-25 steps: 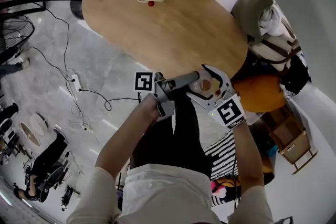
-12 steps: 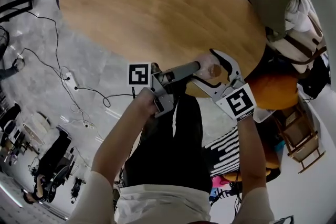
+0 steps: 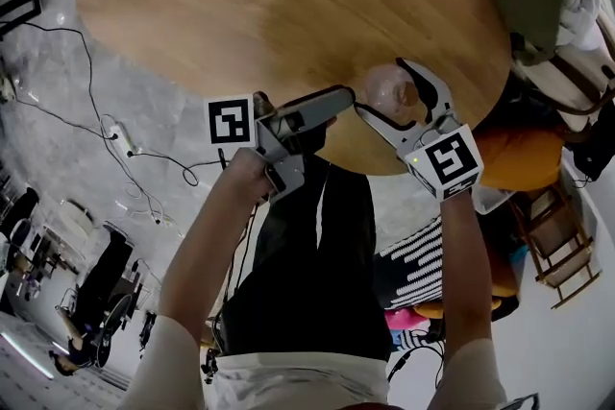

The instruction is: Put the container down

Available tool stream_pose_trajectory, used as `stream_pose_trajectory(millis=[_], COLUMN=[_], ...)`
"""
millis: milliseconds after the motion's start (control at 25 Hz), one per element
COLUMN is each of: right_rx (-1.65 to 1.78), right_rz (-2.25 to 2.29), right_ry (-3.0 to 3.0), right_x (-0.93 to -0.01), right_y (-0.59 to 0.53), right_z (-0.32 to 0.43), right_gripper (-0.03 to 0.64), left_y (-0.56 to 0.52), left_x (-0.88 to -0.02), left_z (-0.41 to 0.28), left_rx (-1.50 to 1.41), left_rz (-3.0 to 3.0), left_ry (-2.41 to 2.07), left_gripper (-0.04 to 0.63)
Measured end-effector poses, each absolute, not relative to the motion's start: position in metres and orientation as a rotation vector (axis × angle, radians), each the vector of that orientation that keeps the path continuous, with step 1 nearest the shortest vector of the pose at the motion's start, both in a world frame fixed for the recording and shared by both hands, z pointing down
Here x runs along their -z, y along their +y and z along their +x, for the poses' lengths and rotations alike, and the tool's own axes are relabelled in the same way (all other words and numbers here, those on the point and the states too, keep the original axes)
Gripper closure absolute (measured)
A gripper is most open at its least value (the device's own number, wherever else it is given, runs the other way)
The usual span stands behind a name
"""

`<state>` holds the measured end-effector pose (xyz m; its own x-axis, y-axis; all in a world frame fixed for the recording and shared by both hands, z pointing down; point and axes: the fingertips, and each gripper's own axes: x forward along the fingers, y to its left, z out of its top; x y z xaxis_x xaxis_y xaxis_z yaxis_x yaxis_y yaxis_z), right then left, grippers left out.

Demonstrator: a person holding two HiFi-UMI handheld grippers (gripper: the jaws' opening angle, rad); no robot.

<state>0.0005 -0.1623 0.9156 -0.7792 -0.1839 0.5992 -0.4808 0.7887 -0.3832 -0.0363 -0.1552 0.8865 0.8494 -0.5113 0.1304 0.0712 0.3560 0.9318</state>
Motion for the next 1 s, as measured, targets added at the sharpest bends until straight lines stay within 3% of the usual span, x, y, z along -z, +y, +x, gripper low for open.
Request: stream_pose_trajectory(millis=[1000], right_rx=[-0.615], right_rz=[0.548], right_ry=[-2.266], right_x=[-0.978], right_y=[-0.151], right_z=[-0.005], right_gripper=[0.224], left_y=[-0.135], left_x=[-0.915], left_z=[-0.071], left_rx=[0.364], left_rz=[1.137], left_ry=[-0.449], left_gripper=[0.293])
